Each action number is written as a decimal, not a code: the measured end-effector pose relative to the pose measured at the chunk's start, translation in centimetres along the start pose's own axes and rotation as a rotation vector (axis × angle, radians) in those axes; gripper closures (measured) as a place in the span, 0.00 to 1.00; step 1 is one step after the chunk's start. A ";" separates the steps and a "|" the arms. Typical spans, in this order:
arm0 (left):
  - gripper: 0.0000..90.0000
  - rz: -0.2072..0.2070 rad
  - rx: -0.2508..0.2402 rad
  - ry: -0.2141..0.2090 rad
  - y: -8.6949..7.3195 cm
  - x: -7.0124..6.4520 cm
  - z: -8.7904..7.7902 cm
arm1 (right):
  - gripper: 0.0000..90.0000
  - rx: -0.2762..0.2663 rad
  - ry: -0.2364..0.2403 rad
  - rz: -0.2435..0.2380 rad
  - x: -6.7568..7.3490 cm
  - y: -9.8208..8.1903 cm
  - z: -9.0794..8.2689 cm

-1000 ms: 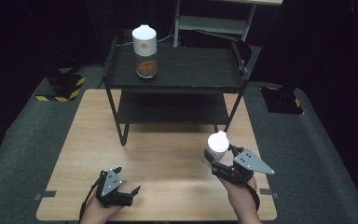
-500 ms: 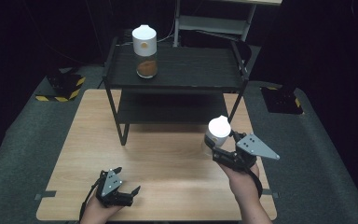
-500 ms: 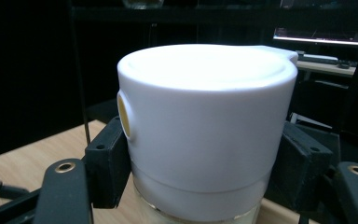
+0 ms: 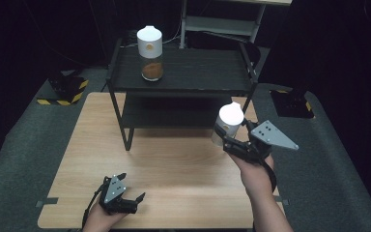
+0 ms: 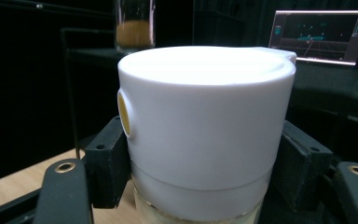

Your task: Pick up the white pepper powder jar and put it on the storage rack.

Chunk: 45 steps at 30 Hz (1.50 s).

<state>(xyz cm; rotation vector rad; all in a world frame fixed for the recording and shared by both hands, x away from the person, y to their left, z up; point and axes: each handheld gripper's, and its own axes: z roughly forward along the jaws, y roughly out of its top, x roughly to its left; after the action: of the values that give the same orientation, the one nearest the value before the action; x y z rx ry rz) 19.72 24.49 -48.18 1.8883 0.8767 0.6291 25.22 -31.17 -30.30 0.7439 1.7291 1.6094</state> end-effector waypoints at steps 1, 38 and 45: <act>0.01 -0.001 -0.001 -0.001 0.0 0.0 0.0 | 0.33 -0.006 -0.001 -0.002 -0.2 0.6 0.2; 0.01 -0.008 -0.006 -0.014 -0.2 0.3 -0.2 | 0.33 -0.056 -0.049 -0.011 -1.3 9.1 5.7; 0.01 -0.005 -0.009 -0.016 -0.2 0.3 -0.2 | 0.33 -0.046 -0.066 -0.015 -1.5 9.9 7.6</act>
<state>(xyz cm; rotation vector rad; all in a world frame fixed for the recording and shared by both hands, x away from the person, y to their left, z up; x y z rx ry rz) 19.70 24.93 -48.28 1.8796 0.8673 0.6132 31.77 -26.76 -20.58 0.7520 1.6425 1.5915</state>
